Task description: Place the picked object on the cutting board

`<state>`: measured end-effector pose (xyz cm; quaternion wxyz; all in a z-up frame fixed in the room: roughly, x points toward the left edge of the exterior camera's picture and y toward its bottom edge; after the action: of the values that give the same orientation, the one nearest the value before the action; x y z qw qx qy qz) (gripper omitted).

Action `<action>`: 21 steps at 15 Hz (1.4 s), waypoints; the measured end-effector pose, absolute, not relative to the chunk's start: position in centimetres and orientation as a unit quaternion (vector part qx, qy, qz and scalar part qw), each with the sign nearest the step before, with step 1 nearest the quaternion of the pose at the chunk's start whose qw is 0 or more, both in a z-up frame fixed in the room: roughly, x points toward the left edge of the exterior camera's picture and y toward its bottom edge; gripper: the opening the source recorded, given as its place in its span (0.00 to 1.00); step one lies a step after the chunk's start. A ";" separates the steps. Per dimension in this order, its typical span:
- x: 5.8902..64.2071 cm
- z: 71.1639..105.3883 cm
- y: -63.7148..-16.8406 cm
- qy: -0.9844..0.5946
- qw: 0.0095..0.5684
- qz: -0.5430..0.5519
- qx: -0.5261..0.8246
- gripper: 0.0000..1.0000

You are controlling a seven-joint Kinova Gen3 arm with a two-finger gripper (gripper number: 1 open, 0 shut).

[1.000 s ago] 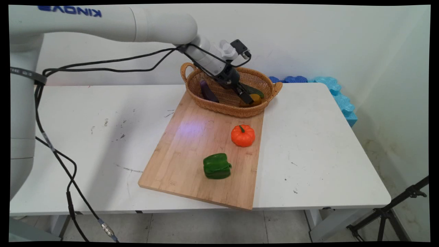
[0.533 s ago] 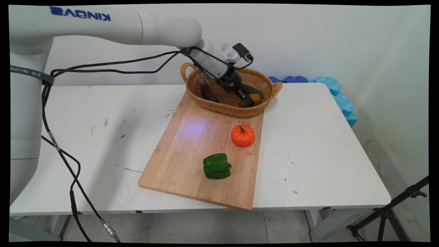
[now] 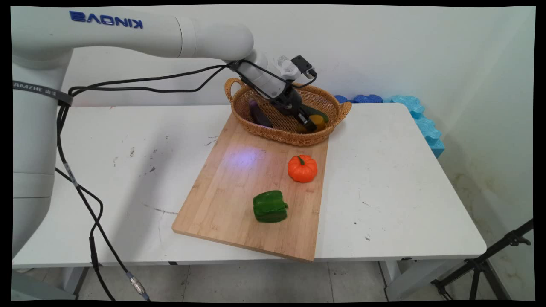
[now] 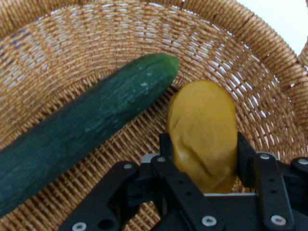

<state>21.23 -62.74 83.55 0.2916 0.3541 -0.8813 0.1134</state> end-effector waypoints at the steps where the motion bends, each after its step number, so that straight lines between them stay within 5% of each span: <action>1: 21.2 83.7 -62.8 -0.882 0.293 0.115 0.351 0.00; 13: 23.3 88.1 -60.9 -0.891 0.304 0.146 0.303 0.00; 21: 26.2 91.9 -54.7 -0.908 0.296 0.159 0.251 0.00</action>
<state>26.18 -54.67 91.88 0.2960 0.2512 -0.9078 0.1589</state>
